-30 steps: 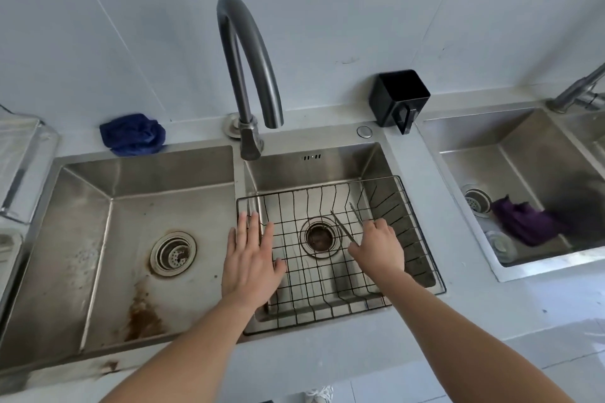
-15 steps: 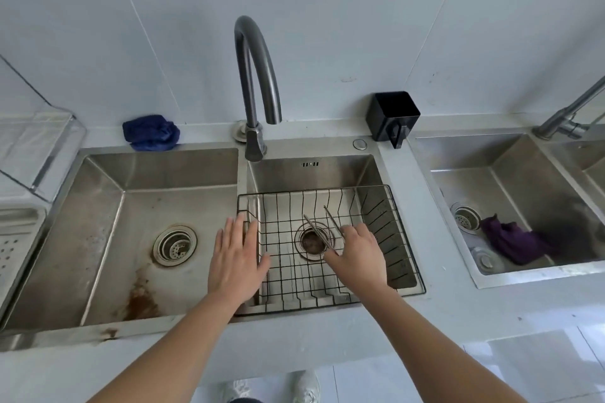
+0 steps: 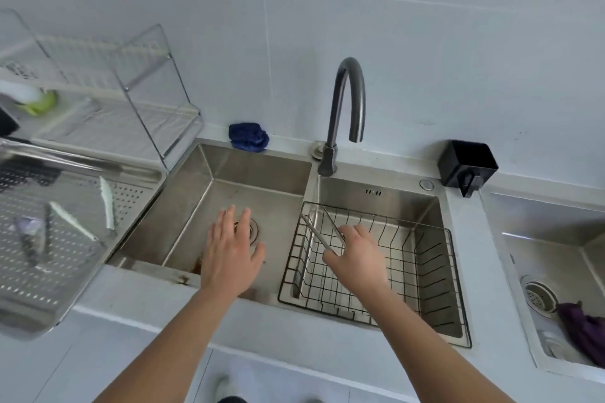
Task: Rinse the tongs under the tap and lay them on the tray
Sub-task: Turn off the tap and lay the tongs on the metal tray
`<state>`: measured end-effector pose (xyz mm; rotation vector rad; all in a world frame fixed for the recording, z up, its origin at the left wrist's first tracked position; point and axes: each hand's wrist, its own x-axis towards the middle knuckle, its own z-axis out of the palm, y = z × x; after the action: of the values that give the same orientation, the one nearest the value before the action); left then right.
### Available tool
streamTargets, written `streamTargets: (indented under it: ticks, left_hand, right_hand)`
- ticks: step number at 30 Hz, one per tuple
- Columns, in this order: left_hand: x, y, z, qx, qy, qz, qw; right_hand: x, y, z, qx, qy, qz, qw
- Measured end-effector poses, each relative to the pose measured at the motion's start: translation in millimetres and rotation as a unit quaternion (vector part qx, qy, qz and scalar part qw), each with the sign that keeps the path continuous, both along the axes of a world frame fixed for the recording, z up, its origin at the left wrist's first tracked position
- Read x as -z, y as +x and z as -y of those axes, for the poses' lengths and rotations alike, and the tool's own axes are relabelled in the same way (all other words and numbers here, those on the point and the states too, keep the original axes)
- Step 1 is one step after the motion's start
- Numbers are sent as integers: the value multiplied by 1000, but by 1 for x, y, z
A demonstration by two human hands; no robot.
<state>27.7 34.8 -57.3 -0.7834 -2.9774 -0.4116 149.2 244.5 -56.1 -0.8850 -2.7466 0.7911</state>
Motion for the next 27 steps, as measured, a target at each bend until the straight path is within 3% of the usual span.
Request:
streamTargets:
  ticks: [12, 27]
  left_hand:
    - [-32, -45, 144, -91, 15, -22, 995]
    - [-35, -126, 371, -162, 10, -9, 987]
  right_hand:
    - [-25, -85, 114, -88, 23, 2, 996]
    - [-47, -207, 353, -171, 11, -14, 985]
